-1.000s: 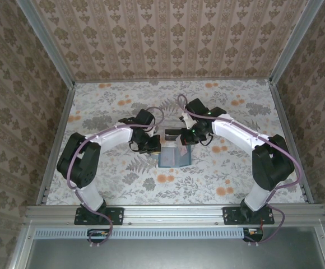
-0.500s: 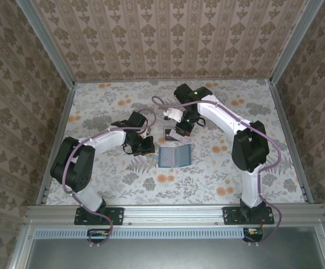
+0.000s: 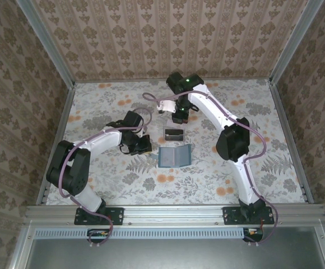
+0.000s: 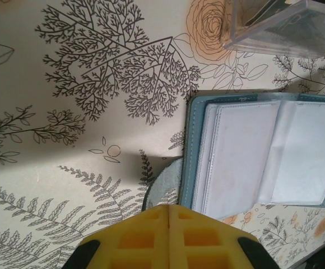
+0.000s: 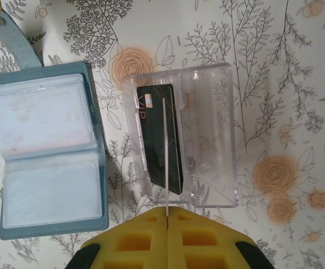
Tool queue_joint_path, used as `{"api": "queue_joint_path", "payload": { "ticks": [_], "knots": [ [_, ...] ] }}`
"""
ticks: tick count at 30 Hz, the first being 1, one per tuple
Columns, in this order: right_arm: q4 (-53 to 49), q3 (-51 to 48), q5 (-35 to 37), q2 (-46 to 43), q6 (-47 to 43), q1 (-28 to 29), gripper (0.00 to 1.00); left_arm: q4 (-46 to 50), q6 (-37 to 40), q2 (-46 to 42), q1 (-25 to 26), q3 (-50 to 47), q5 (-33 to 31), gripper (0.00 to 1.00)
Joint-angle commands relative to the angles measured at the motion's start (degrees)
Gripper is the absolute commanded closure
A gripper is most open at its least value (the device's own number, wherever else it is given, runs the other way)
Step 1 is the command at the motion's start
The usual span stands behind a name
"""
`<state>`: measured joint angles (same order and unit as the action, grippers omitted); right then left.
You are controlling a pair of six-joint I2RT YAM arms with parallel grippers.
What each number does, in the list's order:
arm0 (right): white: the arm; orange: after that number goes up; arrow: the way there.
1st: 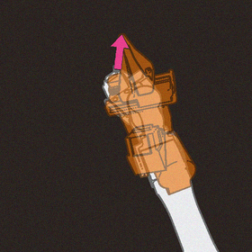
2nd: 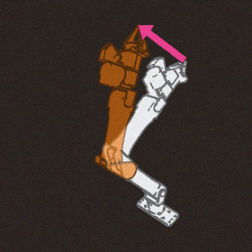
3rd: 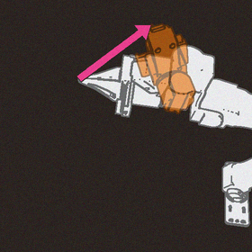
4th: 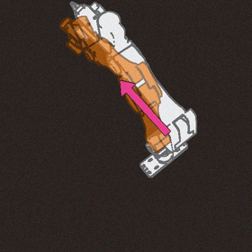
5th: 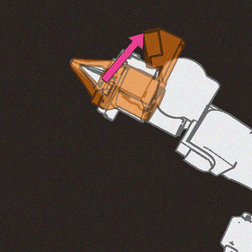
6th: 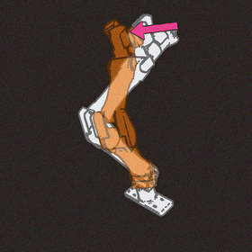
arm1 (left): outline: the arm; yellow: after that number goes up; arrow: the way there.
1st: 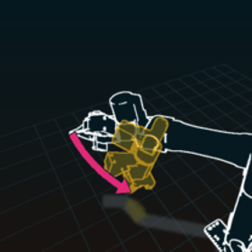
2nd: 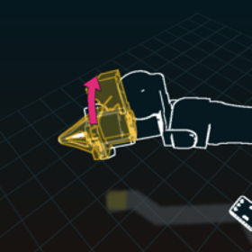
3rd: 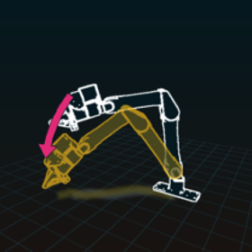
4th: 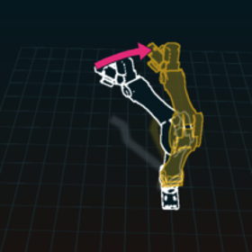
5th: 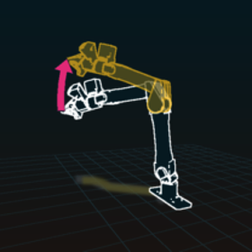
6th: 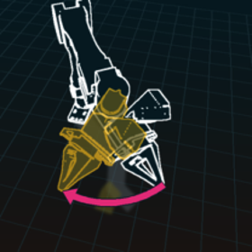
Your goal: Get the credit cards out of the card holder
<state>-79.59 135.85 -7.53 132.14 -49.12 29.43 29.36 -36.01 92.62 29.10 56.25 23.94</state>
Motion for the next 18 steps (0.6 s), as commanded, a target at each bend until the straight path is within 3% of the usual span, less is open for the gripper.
{"api": "queue_joint_path", "payload": {
  "ticks": [1,18],
  "knots": [
    [-5.57,4.24,1.59,2.86,-4.06,-0.40,1.00,1.91,-0.03,-1.22,-0.76,-0.40,-0.49,0.92],
    [-2.75,7.70,3.69,6.13,-9.50,0.28,1.00,3.50,0.53,0.28,-1.02,1.32,-0.39,0.92]
  ]
}}
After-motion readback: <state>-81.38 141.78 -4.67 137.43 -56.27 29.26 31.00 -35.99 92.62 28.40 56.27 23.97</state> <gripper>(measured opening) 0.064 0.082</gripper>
